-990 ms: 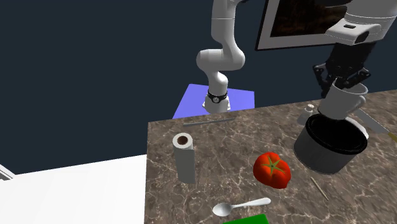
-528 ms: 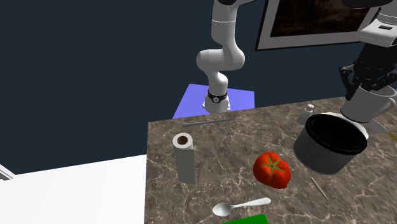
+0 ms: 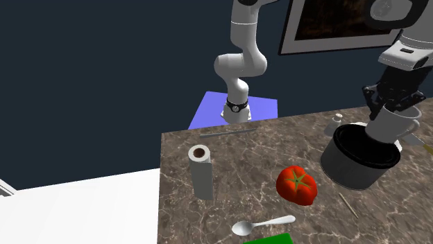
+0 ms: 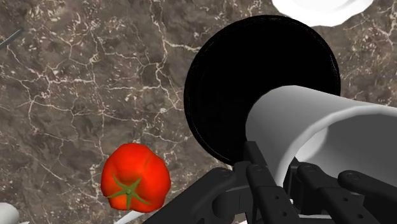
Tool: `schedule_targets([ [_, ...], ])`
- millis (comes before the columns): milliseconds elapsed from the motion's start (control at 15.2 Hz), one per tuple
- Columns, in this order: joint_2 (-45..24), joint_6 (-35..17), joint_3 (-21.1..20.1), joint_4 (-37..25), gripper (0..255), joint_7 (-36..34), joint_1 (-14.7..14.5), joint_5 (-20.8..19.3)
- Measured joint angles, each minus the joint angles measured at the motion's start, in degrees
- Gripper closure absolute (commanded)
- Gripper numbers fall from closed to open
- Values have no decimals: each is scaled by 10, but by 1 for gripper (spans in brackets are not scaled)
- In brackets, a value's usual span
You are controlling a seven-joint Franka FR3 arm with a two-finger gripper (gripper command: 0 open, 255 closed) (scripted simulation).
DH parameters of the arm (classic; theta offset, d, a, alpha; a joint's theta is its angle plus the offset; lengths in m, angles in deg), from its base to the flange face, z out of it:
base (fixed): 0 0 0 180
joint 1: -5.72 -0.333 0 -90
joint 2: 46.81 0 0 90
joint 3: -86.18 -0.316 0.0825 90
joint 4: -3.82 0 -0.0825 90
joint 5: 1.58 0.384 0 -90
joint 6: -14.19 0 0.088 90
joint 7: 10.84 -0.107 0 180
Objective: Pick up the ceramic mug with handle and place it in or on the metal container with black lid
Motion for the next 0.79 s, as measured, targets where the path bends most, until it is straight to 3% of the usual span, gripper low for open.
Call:
schedule_targets([
  [792, -7, -67, -3, 61, 255, -2, -2, -3],
])
